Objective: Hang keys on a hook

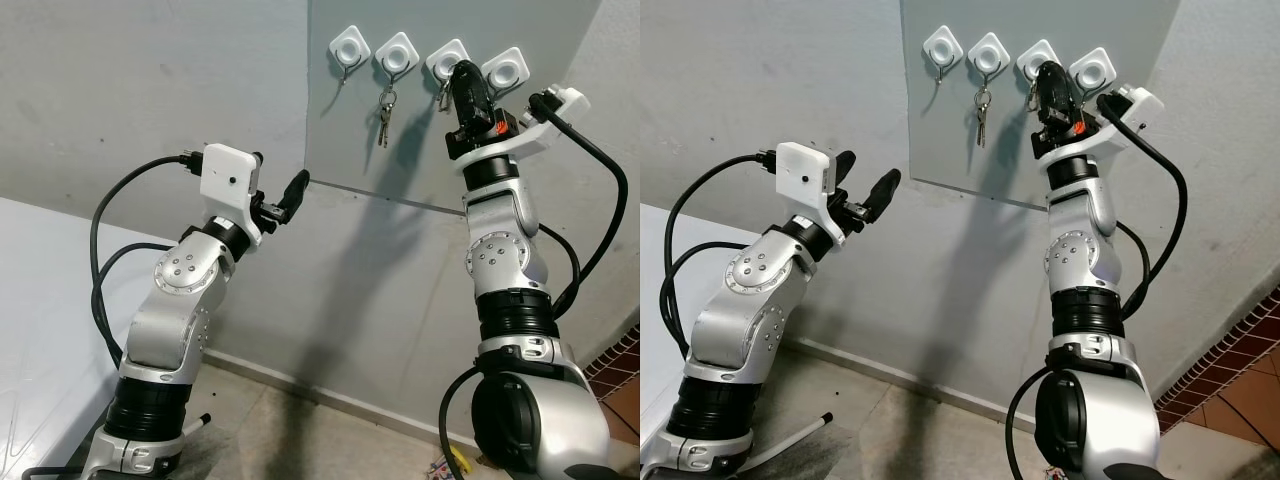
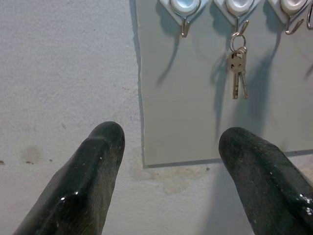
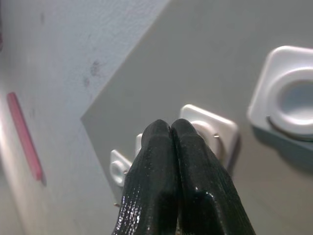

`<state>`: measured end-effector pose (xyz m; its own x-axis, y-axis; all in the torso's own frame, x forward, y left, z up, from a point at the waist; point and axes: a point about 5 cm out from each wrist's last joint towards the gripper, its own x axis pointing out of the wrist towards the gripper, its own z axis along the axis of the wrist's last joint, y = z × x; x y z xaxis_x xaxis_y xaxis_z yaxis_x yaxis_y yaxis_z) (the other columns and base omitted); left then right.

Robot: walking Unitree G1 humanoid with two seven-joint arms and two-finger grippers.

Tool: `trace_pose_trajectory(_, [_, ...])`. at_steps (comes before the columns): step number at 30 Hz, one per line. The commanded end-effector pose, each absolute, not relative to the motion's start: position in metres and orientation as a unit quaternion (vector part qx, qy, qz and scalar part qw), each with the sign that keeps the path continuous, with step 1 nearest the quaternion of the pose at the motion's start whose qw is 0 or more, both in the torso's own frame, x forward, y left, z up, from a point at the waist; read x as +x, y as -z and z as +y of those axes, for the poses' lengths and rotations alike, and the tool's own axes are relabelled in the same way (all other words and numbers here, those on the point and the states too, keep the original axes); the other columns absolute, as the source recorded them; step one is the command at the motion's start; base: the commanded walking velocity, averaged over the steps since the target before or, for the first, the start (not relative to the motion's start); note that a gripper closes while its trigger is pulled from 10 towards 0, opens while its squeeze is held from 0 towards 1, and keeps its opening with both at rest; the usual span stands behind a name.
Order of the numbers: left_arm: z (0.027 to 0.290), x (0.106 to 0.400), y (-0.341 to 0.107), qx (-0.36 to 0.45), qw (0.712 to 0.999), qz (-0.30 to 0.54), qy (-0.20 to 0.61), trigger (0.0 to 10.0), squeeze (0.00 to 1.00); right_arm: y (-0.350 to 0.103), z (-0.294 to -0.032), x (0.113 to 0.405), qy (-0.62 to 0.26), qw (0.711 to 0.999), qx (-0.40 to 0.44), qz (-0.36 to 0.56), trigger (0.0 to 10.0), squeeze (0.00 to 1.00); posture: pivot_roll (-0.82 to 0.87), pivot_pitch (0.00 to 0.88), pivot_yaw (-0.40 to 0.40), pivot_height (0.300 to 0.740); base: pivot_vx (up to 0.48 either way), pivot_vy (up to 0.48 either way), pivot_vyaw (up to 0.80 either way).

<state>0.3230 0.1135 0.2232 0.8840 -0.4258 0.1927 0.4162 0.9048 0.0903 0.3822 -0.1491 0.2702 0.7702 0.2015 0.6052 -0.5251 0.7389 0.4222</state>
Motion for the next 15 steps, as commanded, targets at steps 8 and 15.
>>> trace_pose_trajectory(8, [0.1142,0.3201,-0.2280,0.023,0.970,-0.112,0.216,10.0,0.00,-0.2812,-0.1427,0.3805,-0.221,0.886,0.298,-0.277,10.0,0.00,-0.07,0.000,-0.018,0.728,0.000,0.000,0.00])
trace_pose_trajectory(15, [0.1148,0.3205,-0.2284,0.021,0.970,-0.112,0.214,10.0,0.00,-0.2835,-0.1437,0.3860,-0.199,0.894,0.297,-0.270,10.0,0.00,-0.06,0.000,-0.021,0.728,0.000,0.000,0.00])
